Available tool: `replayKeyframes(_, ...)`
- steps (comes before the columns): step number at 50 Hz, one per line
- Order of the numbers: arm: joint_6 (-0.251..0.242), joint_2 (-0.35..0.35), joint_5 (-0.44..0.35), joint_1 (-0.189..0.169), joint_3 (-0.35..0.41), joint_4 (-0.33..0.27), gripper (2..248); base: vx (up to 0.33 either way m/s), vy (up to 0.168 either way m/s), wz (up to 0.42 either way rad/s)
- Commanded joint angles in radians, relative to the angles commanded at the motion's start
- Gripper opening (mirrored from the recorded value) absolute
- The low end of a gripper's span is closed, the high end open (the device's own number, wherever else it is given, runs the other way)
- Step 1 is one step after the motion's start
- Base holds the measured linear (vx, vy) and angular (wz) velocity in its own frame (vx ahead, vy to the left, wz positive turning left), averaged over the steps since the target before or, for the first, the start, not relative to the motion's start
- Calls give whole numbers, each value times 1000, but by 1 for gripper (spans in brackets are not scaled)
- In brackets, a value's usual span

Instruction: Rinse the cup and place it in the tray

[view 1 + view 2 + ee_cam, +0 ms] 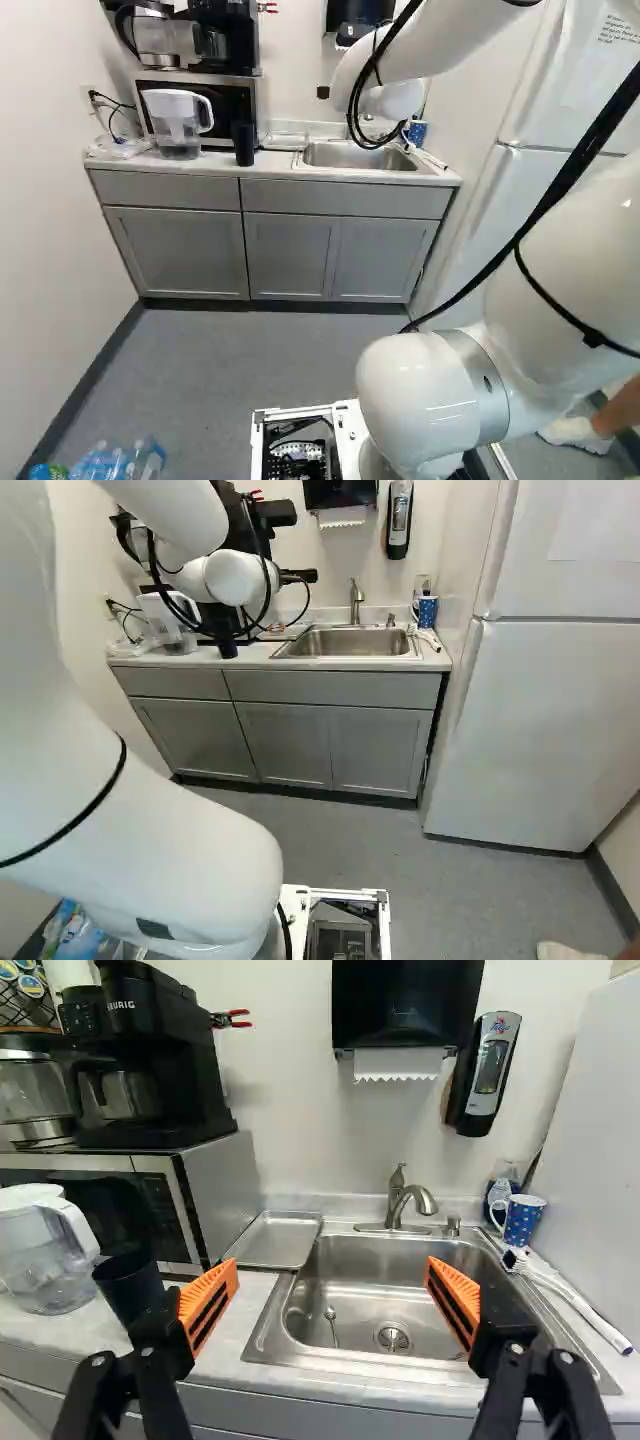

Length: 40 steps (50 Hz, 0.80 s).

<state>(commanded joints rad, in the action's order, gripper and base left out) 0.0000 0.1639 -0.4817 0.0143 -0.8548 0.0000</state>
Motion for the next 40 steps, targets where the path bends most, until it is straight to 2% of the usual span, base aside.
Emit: replayKeyframes(40,0,0,0,0,0,0,247,0,0,0)
